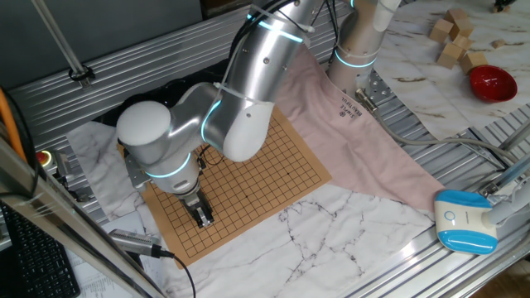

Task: Play the first move as black on the 3-4 point in the upper right corner of the Go board

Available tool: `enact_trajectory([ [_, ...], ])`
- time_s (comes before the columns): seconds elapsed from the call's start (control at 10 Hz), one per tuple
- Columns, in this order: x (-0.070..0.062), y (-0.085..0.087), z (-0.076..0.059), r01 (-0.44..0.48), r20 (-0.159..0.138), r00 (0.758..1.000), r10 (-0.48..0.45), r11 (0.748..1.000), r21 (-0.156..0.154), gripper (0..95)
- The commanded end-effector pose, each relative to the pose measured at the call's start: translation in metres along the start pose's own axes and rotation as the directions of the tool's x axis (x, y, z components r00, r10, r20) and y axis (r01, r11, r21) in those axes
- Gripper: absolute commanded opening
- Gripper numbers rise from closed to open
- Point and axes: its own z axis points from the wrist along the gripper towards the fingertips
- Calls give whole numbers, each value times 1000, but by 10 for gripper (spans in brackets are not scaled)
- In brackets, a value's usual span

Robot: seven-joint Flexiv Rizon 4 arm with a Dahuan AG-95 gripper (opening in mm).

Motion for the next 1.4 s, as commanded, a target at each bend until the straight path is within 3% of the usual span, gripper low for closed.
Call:
enact_trajectory([
  [0.1,-1,1,3,1,1,1000,-1,1000,-2,0],
  [1.3,5,-3,10,26,17,1000,-26,1000,3,0],
  [1.4,5,-4,9,38,15,999,-38,999,2,190],
])
